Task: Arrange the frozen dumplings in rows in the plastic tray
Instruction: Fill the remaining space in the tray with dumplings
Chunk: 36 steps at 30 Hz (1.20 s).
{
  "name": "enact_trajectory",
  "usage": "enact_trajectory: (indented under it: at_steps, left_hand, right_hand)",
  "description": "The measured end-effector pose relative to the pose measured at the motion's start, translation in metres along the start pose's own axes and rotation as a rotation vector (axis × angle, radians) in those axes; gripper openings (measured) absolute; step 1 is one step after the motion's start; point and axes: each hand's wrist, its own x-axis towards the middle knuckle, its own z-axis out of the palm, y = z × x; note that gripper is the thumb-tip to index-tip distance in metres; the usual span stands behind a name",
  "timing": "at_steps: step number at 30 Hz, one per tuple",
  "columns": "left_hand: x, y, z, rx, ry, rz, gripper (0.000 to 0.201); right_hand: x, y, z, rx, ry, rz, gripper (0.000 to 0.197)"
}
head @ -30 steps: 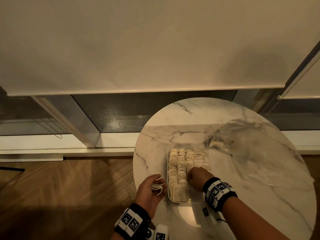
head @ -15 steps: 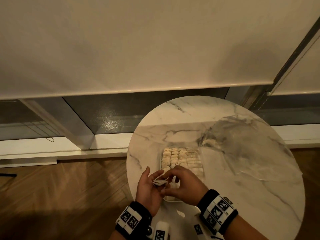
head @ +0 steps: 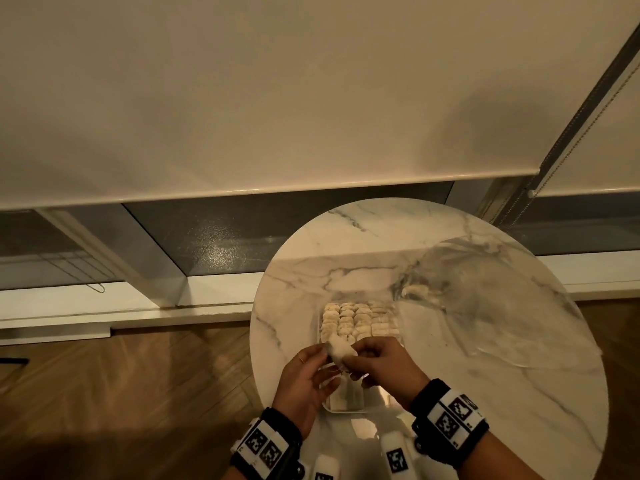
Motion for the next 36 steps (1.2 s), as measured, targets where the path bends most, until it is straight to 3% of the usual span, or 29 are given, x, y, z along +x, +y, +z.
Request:
enact_trajectory:
  at_steps: [7, 15, 21, 25, 26, 29, 30, 31, 34, 36]
  left_hand:
    - [0.0, 0.001, -0.003, 0.081, -0.038, 0.055, 0.025]
    - [-0.002, -0.001, 0.002, 0.042, -0.02, 0.094, 0.02]
    - [-0.004, 0.0, 0.002, 0.076, 0.02, 0.038, 0.02]
    - [-0.003, 0.0, -0.004, 0.088, 0.087, 0.023, 0.023]
    - [-0.004, 0.001, -0.006, 0.088, 0.089, 0.022, 0.022]
    - [-0.004, 0.001, -0.009, 0.101, 0.097, 0.009, 0.021]
    - [-0.004, 0.001, -0.009, 0.106, 0.099, 0.004, 0.021]
    - [-0.004, 0.001, -0.009, 0.11, 0.1, -0.001, 0.02]
    - [-0.004, 0.001, -0.01, 0.124, 0.103, -0.014, 0.019]
    - [-0.004, 0.001, -0.011, 0.134, 0.106, -0.015, 0.019]
  right_hand:
    - [-0.003, 0.002, -0.005, -0.075, -0.063, -0.057, 0.006]
    - [0.0, 0.002, -0.006, 0.073, 0.1, -0.046, 0.01]
    - [0.0, 0.002, -0.02, -0.212, 0.147, -0.125, 0.012]
    - [0.0, 0.006, -0.035, -0.497, 0.525, -0.268, 0.011]
    - [0.0, 0.007, -0.04, -0.556, 0.519, -0.272, 0.012]
    - [0.001, 0.009, -0.049, -0.648, 0.195, -0.151, 0.01]
    - [0.001, 0.01, -0.051, -0.673, 0.157, -0.128, 0.01]
    - [0.003, 0.013, -0.053, -0.698, 0.204, -0.134, 0.011]
    - [0.008, 0.018, -0.058, -0.755, 0.528, -0.206, 0.012]
    - [0.011, 0.02, -0.057, -0.832, 0.458, -0.189, 0.015]
